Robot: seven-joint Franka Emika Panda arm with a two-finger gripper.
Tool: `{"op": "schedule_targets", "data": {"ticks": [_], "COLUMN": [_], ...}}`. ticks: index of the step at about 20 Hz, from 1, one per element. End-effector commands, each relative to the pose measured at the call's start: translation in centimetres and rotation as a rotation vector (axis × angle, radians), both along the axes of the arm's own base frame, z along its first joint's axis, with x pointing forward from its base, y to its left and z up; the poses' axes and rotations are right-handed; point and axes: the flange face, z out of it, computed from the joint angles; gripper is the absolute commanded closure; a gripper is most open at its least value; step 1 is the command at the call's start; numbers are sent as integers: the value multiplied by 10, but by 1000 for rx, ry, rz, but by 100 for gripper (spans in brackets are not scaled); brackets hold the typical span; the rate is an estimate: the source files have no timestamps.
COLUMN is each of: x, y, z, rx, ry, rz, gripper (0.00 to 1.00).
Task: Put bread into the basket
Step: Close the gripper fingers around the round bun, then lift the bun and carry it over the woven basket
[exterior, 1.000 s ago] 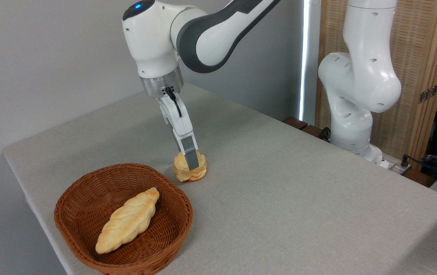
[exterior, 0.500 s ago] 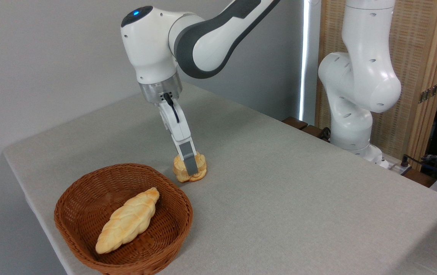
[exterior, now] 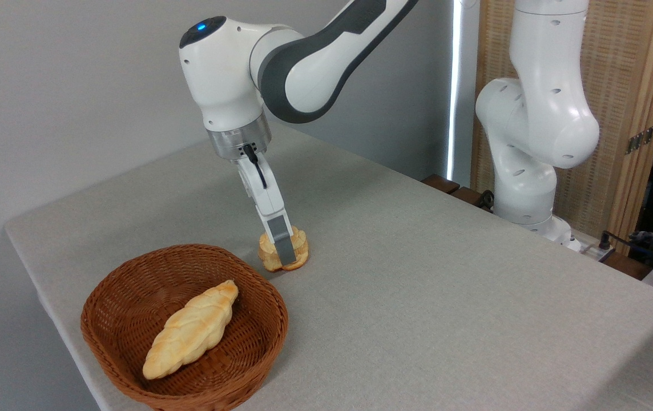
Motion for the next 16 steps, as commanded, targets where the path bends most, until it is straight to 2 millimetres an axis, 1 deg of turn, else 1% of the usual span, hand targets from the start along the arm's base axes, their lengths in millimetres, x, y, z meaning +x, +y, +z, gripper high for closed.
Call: {"op": "schedule_targets", "data": {"ticks": [1, 12, 16], "x": [1, 0, -1], "y": [2, 0, 1], "z": [4, 9, 21], "rx": [2, 2, -5], "ry": [-19, -21, -40], "rz": [-22, -24, -20], "gripper": [67, 64, 64]}}
